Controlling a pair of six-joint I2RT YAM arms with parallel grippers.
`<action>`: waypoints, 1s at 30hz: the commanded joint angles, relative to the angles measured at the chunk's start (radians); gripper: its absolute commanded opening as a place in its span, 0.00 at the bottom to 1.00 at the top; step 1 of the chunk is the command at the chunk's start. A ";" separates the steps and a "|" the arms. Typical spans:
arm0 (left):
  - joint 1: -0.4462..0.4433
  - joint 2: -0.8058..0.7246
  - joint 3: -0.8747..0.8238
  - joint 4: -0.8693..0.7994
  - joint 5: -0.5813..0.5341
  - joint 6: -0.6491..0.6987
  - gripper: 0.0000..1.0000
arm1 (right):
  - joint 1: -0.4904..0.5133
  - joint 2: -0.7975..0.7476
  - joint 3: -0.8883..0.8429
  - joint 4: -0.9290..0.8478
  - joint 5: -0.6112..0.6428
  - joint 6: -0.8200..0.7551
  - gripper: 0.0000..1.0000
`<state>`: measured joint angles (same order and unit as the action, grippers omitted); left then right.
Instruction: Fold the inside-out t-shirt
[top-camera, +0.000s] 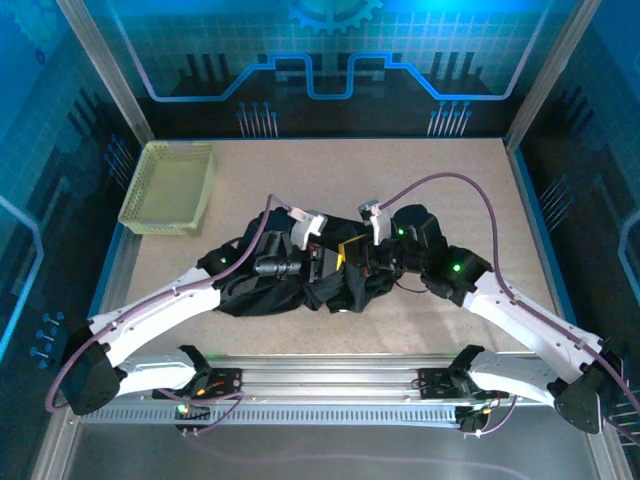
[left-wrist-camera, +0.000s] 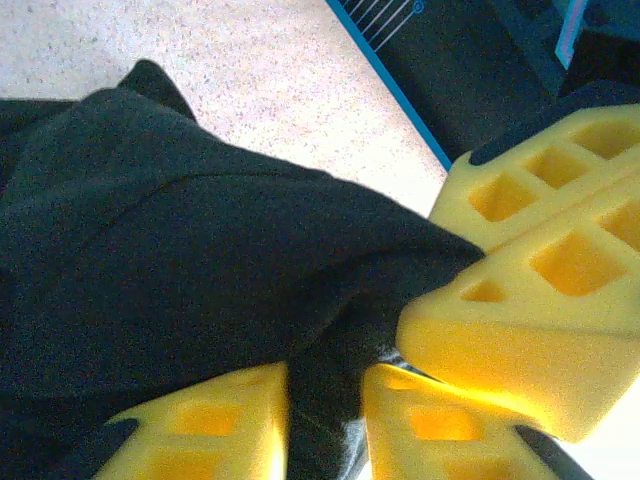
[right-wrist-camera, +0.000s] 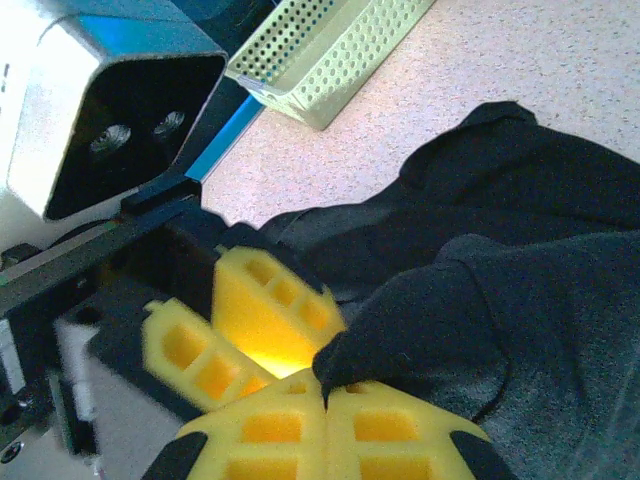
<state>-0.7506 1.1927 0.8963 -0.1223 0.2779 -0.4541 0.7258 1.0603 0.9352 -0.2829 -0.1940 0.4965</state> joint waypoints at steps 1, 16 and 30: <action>-0.010 0.011 0.039 0.019 0.018 0.006 0.12 | 0.012 -0.007 0.007 0.013 0.027 -0.016 0.00; -0.095 -0.245 0.053 -0.213 -0.411 0.091 0.00 | -0.176 0.073 0.027 -0.236 0.269 0.151 0.00; -0.124 0.038 0.143 -0.197 -0.357 0.086 0.29 | -0.152 -0.001 0.036 -0.249 0.176 0.006 0.00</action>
<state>-0.8783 1.1553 1.0302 -0.3019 -0.0814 -0.3634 0.5701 1.0901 0.9688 -0.5053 -0.0109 0.5369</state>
